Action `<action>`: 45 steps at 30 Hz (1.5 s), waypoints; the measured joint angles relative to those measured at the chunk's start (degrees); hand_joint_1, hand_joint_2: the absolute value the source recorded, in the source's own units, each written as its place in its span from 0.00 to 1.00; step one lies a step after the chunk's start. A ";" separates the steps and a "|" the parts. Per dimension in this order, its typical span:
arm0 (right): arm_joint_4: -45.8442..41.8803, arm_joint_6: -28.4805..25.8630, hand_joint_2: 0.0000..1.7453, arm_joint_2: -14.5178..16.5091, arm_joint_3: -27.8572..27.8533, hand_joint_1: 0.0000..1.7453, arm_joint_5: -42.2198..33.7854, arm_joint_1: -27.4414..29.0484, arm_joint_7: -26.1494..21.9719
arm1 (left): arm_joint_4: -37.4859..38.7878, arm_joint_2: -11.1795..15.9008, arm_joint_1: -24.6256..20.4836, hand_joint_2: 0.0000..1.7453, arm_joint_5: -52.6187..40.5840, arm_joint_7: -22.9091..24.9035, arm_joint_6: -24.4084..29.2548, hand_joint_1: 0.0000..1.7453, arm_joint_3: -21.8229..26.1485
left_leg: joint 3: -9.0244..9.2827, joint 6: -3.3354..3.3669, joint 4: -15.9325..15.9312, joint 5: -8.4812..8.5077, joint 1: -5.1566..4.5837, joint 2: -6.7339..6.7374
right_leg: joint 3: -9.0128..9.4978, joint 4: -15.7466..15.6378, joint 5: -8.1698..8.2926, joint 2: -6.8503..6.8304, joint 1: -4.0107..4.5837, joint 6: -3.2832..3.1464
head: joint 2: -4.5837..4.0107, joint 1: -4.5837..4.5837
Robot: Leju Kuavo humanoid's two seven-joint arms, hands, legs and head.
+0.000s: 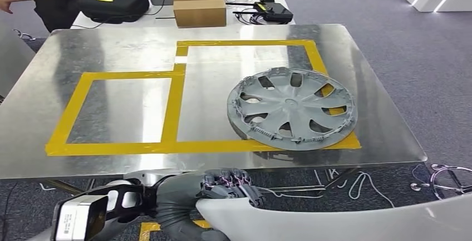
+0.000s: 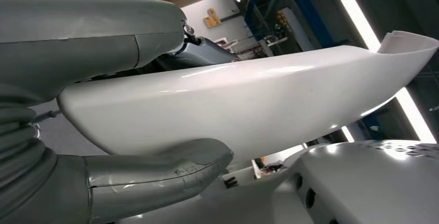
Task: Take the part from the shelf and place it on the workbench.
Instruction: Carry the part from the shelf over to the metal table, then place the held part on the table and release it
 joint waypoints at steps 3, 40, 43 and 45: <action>0.01 0.06 0.00 -0.01 0.00 0.00 -0.01 0.00 0.06 | 0.00 0.01 0.54 1.00 -0.03 0.22 1.17 1.00 0.44 | 0.71 0.09 0.04 -0.92 -0.01 0.12 | -4.88 5.54 -1.25 -0.62 -0.08 0.27 | 0.00 0.05; 0.42 1.08 0.00 0.06 0.02 0.00 2.55 0.71 -2.76 | 10.51 6.05 2.49 1.00 -64.96 14.95 31.28 1.00 24.83 | 0.87 -1.72 -0.67 -0.36 -0.22 0.46 | 1.29 -9.89 7.64 -0.80 -0.10 -0.95 | 0.00 -0.08; 0.43 1.08 0.00 0.07 0.02 0.00 2.74 0.73 -2.78 | 11.56 6.42 2.44 1.00 -68.86 16.52 31.52 1.00 25.55 | 0.59 -2.73 -0.11 -1.06 -0.04 0.50 | 1.29 -10.20 8.01 -0.67 -0.26 -2.06 | 0.00 -0.15; 0.44 1.09 0.00 0.07 0.03 0.00 2.95 0.69 -2.80 | 13.05 6.89 2.33 1.00 -72.45 17.70 32.16 1.00 26.16 | -1.55 -3.35 4.53 -3.91 0.08 0.54 | 1.37 -10.39 8.14 -0.67 -0.48 -2.56 | 0.00 -0.35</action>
